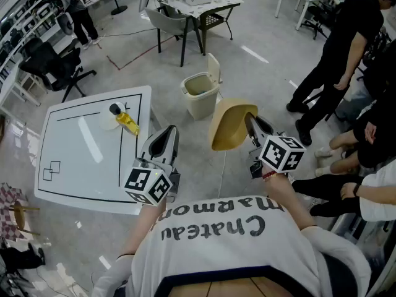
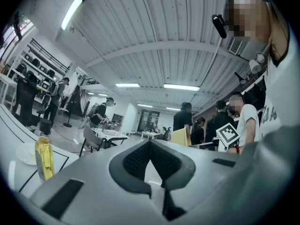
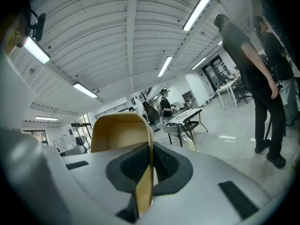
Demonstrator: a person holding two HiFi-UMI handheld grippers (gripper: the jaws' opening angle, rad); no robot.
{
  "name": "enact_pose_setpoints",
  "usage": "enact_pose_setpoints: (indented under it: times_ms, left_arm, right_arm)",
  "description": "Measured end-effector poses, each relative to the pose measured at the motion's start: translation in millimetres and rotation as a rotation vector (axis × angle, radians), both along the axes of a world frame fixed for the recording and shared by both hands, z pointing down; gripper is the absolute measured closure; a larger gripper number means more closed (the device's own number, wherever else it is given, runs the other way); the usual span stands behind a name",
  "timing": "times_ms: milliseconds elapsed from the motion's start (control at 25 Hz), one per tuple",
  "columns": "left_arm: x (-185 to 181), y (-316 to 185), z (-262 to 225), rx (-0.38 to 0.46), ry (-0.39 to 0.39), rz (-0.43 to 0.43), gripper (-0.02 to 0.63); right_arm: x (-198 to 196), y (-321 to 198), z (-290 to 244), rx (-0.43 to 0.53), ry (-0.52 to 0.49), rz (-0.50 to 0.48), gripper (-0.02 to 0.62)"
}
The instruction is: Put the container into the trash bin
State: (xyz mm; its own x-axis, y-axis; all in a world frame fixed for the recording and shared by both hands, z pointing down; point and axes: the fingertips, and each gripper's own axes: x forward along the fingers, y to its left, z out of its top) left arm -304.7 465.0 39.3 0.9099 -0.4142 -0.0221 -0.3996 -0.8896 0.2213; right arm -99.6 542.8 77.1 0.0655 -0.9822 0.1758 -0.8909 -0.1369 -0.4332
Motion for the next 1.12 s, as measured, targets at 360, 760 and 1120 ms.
enact_pose_setpoints:
  times_ms: [360, 760, 1120]
  left_arm:
    - [-21.1, -7.7, 7.4, -0.008, 0.007, 0.027, 0.583]
    - [-45.8, 2.1, 31.4, -0.017, -0.047, 0.078, 0.583]
    - [-38.8, -33.4, 50.0, -0.036, -0.094, 0.021, 0.583]
  right_arm:
    - [-21.1, 0.3, 2.5, 0.001, 0.013, 0.032, 0.563]
    - [-56.2, -0.4, 39.0, -0.03, -0.057, 0.033, 0.563]
    - [-52.3, -68.8, 60.1, -0.049, -0.06, -0.069, 0.563]
